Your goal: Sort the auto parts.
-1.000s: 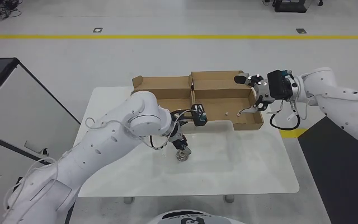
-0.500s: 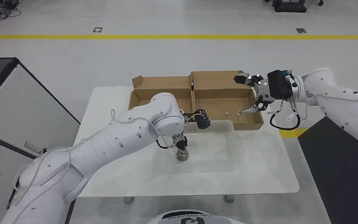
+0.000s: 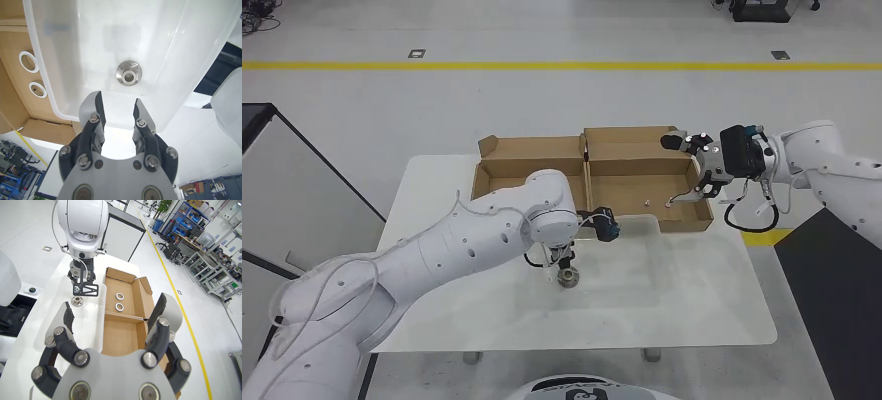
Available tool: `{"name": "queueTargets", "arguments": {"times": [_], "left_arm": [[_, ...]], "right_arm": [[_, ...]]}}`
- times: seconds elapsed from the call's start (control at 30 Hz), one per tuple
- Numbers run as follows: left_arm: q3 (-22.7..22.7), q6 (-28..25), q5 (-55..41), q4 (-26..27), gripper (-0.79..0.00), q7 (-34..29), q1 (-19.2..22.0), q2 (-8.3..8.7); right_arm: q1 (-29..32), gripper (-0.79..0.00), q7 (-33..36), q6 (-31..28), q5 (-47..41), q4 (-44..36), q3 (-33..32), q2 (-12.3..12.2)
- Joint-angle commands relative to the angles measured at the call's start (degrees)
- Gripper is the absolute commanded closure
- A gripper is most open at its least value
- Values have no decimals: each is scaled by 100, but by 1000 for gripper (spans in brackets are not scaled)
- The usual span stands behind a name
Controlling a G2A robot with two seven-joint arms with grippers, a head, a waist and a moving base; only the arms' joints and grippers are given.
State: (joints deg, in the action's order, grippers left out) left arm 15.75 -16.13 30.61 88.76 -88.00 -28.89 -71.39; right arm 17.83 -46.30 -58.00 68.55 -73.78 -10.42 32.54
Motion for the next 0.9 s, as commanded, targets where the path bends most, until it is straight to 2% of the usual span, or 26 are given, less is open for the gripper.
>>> {"name": "queueTargets", "arguments": {"times": [0.0,0.43,0.77,0.87], "left_arm": [[-60,-16,-7,22,-363,1,7,-8],[-401,-205,-48,-285,-388,190,110,-110],[-601,-355,-175,-629,-391,339,135,-301],[-601,-381,-129,-718,-416,366,64,-355]], "right_arm": [[0,-785,0,0,0,0,0,0],[0,-785,0,0,0,0,0,0],[0,-785,0,0,0,0,0,0],[0,-785,0,0,0,0,0,0]]}}
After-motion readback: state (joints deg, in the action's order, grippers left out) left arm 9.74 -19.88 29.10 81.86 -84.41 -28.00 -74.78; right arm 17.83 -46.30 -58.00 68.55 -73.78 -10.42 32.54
